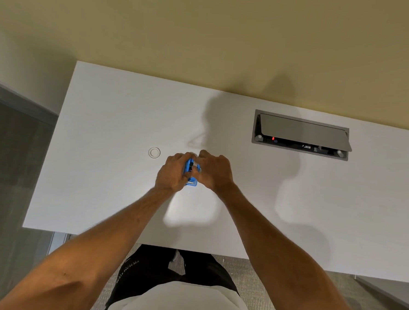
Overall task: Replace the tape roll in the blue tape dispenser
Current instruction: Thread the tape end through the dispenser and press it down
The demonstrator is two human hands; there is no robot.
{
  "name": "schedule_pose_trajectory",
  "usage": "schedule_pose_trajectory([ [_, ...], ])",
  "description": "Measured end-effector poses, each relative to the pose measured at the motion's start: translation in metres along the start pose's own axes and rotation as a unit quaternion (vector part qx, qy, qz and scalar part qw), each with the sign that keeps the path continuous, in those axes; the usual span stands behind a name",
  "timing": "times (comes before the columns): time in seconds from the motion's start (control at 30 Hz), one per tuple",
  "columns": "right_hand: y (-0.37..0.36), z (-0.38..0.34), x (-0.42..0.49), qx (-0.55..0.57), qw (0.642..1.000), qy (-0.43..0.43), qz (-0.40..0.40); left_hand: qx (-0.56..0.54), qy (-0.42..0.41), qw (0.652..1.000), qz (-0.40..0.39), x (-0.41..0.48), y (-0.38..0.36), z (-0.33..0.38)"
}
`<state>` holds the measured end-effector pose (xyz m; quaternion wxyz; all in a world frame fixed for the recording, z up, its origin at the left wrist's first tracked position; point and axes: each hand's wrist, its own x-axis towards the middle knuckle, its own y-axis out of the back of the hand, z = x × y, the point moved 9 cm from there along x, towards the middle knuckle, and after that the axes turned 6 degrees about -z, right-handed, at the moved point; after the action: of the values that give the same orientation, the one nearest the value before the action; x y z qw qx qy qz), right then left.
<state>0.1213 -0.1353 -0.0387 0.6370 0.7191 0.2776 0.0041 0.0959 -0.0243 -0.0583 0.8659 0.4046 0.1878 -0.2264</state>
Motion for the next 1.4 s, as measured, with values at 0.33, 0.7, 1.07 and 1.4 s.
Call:
schedule_pose_trajectory([
  [0.33,0.002,0.006,0.002,0.042,0.999,-0.002,-0.005,0.006,0.011,1.000,-0.002,0.000,-0.001,-0.003],
  [0.7,-0.004,0.007,0.000,0.003,1.000,0.014,-0.013,0.014,0.011,1.000,-0.005,0.001,-0.005,-0.004],
  [1.07,-0.001,0.009,0.002,0.002,1.000,0.013,-0.012,0.025,0.009,1.000,0.002,0.000,-0.005,-0.006],
  [1.4,-0.002,0.004,0.005,-0.032,0.999,0.012,-0.019,0.007,0.010,1.000,0.009,-0.003,-0.005,-0.005],
])
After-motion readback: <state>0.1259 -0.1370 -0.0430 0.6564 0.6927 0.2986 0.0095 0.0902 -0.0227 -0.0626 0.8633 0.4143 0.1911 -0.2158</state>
